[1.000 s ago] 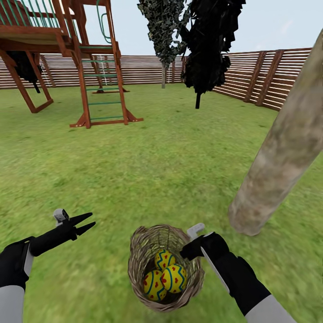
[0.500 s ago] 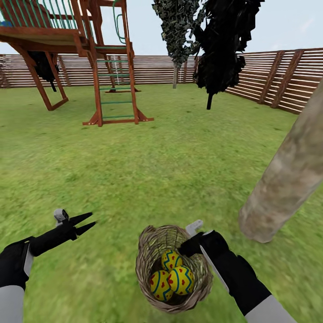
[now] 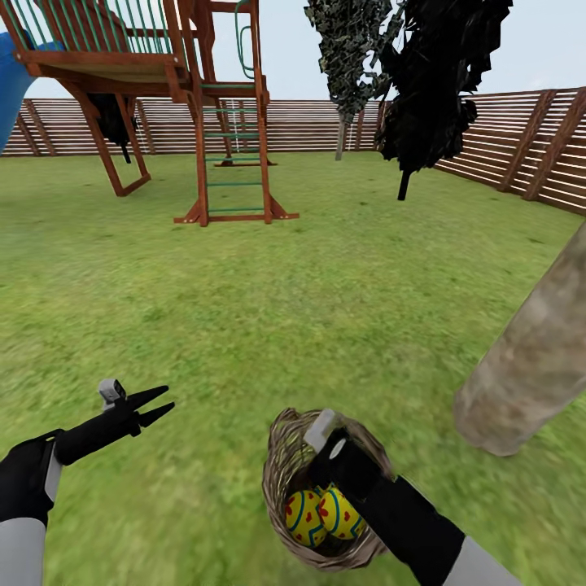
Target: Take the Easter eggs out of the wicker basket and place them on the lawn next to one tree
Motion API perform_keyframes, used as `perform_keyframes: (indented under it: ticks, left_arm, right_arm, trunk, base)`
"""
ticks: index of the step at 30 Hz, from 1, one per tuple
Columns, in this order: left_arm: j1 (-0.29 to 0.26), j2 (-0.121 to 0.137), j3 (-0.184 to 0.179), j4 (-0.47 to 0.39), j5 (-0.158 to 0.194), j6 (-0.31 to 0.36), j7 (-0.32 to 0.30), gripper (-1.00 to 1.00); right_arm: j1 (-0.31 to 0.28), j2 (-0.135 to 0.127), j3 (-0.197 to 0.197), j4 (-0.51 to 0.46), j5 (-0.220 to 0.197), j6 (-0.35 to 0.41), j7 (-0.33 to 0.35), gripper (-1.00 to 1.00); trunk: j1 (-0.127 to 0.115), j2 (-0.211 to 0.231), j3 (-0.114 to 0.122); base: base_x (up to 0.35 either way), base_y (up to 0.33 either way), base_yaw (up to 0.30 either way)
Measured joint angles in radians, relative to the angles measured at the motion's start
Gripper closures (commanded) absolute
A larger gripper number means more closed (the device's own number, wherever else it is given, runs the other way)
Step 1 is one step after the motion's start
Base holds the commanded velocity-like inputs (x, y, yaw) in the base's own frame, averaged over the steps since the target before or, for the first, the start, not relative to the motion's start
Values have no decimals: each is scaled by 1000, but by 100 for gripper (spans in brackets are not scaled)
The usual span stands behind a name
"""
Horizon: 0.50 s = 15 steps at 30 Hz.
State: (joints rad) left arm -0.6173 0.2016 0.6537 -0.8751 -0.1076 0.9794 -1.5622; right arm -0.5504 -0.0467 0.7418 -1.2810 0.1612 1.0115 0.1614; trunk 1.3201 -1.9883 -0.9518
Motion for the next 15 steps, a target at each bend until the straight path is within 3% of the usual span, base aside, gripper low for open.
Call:
perform_keyframes:
  ticks: [4, 9, 11, 12, 15]
  left_arm:
    - [0, -2, -2, 1, -1, 0, 0, -100]
    - [0, -6, -3, 1, -1, 0, 0, -100]
    - [0, -6, -3, 1, -2, 0, 0, -100]
    - [0, -6, -3, 0, -2, 0, 0, -100]
    - [0, -7, -3, 0, -2, 0, 0, -100]
  right_arm:
    - [-9, 0, 18, -4, 85, -2, 3, -100]
    - [-11, -4, 24, -6, 110, -8, 18, -100]
    - [-12, -20, 26, -7, 118, -11, 72, -100]
    - [-13, -35, 27, -7, 146, -15, 136, -100]
    - [-14, -45, 29, -7, 258, -20, 242, -100]
  trunk:
    - [0, 0, 0]
    - [0, 0, 0]
    - [0, 0, 0]
    - [0, 0, 0]
    - [0, 0, 0]
  base:
    - [0, 0, 1]
    - [0, 0, 0]
    - [0, 0, 0]
    - [0, 0, 0]
    - [0, 0, 0]
